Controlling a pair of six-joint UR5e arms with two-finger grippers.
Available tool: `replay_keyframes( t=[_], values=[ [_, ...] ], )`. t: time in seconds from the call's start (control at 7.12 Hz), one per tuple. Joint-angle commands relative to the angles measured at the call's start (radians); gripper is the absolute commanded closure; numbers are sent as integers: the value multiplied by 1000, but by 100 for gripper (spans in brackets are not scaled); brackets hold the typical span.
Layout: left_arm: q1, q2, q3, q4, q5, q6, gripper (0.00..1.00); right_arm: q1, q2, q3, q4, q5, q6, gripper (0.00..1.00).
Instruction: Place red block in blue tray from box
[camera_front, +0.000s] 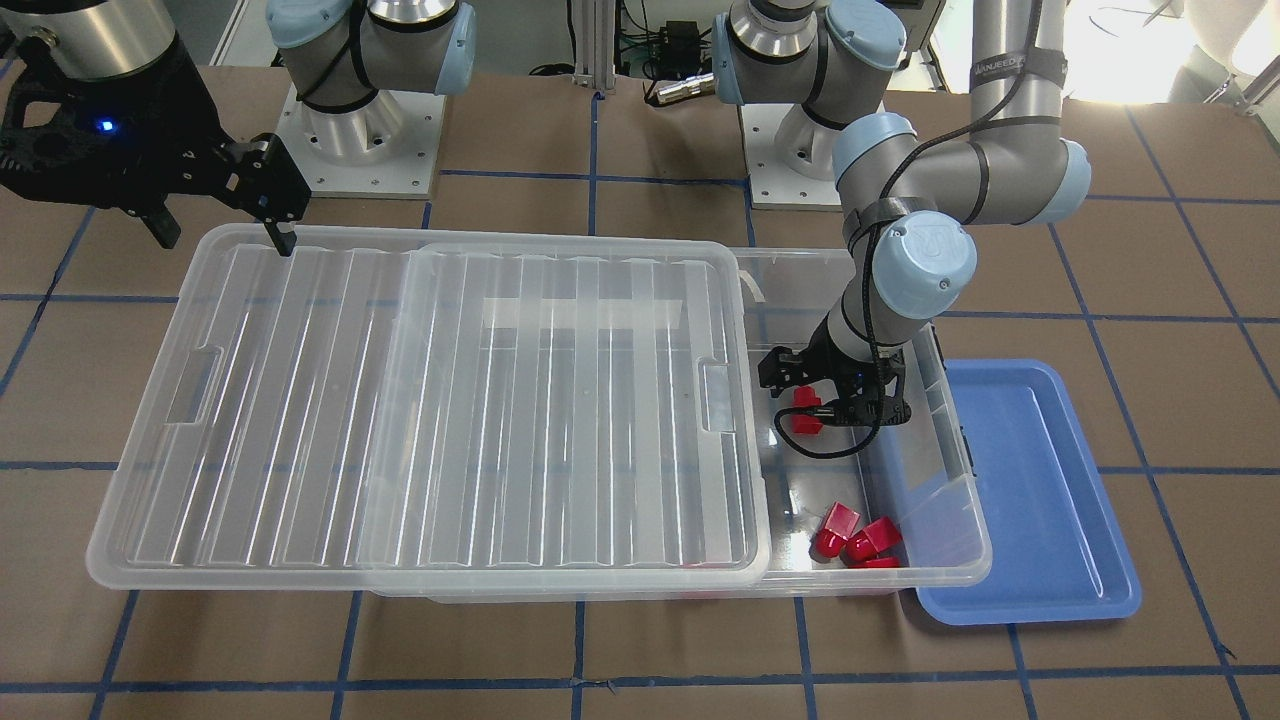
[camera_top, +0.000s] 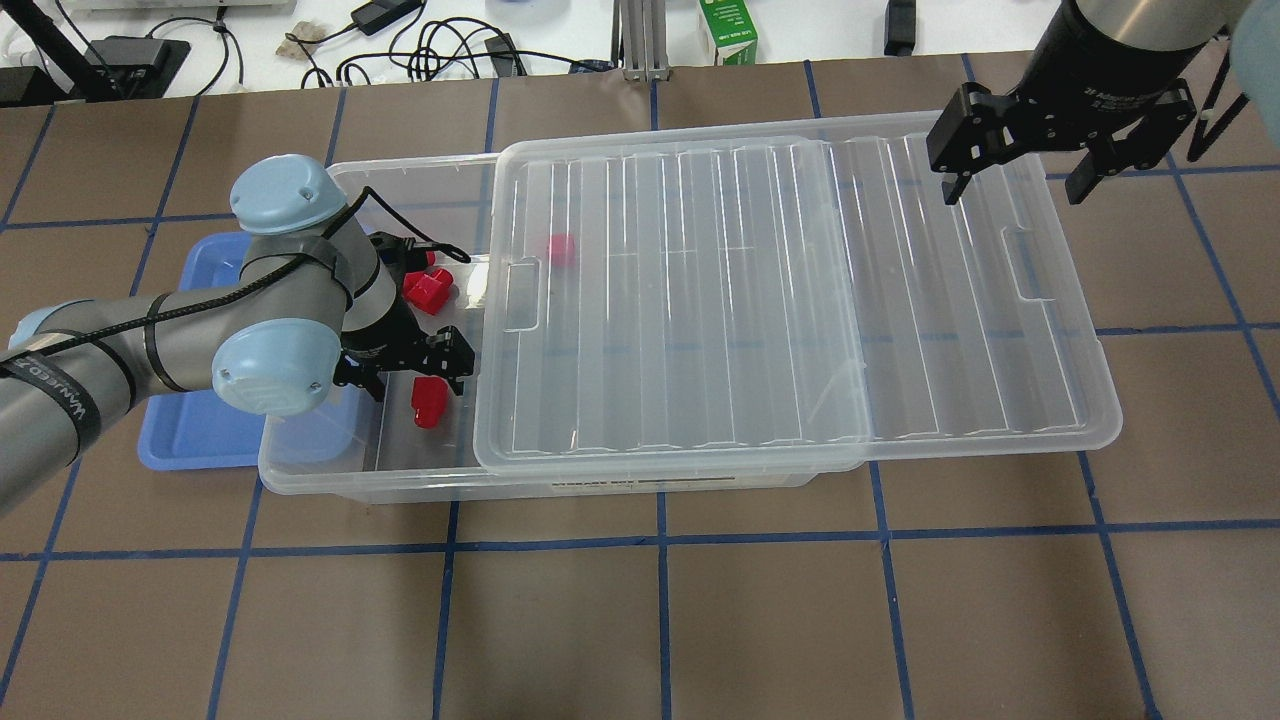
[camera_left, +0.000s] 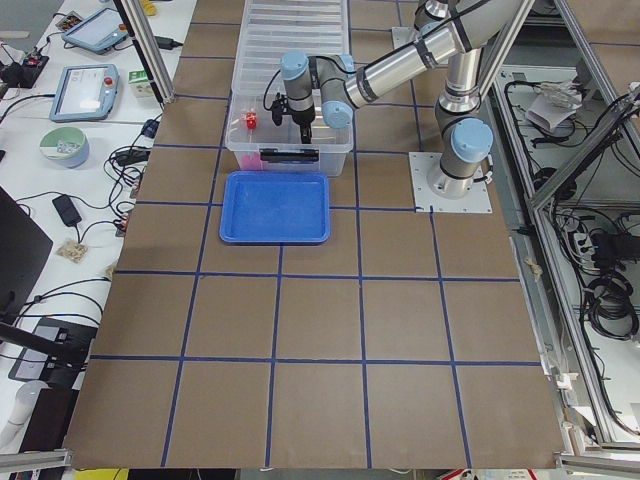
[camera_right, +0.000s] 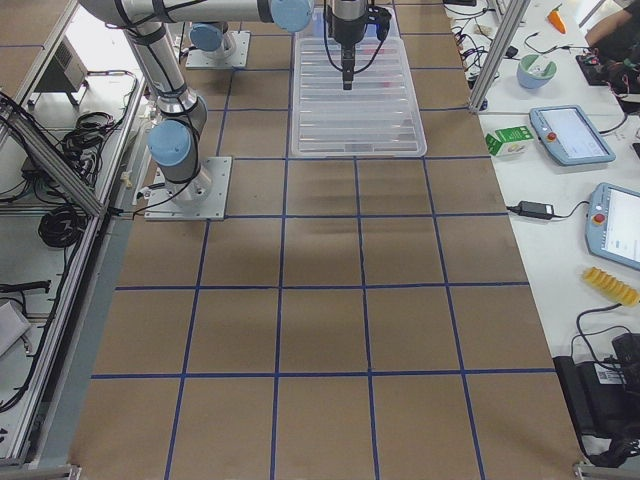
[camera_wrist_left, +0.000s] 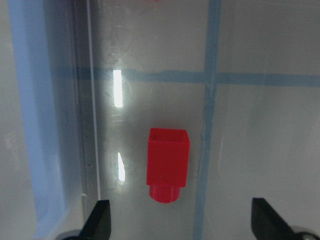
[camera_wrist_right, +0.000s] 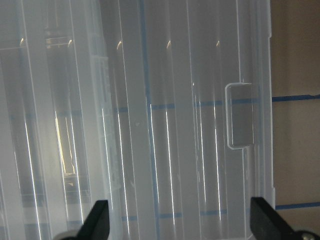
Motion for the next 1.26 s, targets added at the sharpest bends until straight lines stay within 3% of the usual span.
replay_keyframes(
  t=[0.0, 0.28, 0.7, 0.84, 1.12],
  values=[
    [1, -20, -12, 16, 2, 5, 2, 0, 0, 0, -2, 0, 0, 0],
    [1, -44, -20, 34, 2, 2, 2, 0, 0, 0, 1, -1, -2, 0],
    [4, -73, -20, 37, 3, 5, 18, 0, 0, 0, 0, 0, -3, 0],
    [4, -73, -17, 44, 3, 5, 27, 0, 0, 0, 1, -1, -5, 0],
    [3, -72, -10, 47, 3, 12, 90, 0, 2, 0, 0, -1, -8, 0]
  ],
)
